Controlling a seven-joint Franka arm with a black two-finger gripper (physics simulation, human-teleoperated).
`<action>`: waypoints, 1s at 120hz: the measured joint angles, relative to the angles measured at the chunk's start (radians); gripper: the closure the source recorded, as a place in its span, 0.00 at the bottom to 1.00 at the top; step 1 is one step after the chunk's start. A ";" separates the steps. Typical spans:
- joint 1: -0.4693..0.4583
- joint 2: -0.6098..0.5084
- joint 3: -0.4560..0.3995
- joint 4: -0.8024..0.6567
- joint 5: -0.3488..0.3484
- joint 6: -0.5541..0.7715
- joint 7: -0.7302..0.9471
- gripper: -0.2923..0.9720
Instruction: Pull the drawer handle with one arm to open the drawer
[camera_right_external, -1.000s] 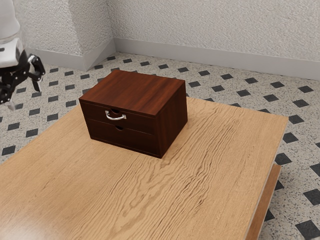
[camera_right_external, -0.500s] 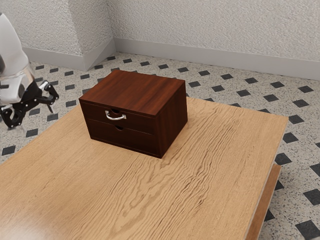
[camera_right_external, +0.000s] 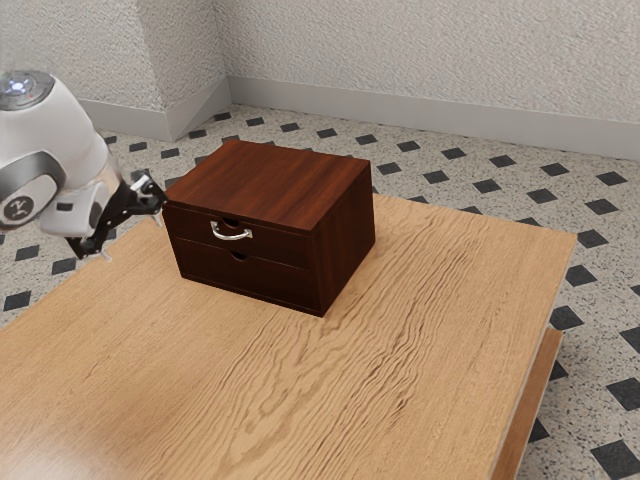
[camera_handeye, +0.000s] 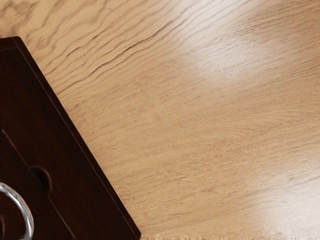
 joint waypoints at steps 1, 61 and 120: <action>0.000 -0.003 0.003 -0.002 0.003 0.008 0.000 0.23; 0.000 -0.159 0.038 0.008 -0.004 0.245 0.014 0.24; 0.004 -0.348 0.071 0.006 -0.020 0.555 -0.006 0.24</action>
